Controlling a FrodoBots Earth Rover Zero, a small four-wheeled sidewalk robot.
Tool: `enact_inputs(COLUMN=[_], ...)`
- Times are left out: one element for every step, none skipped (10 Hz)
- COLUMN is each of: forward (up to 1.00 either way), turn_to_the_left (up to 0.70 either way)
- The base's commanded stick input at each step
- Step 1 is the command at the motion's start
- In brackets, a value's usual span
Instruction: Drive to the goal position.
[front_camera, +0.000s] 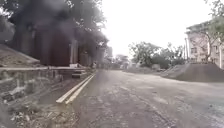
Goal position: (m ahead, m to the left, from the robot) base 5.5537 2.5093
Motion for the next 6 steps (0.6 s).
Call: enact_inputs(forward=[0.45, 0.45, 0.45, 0.45, 0.7, 0.7], turn_to_the_left=[0.0, 0.0, 0.0, 0.0, 0.0, 0.0])
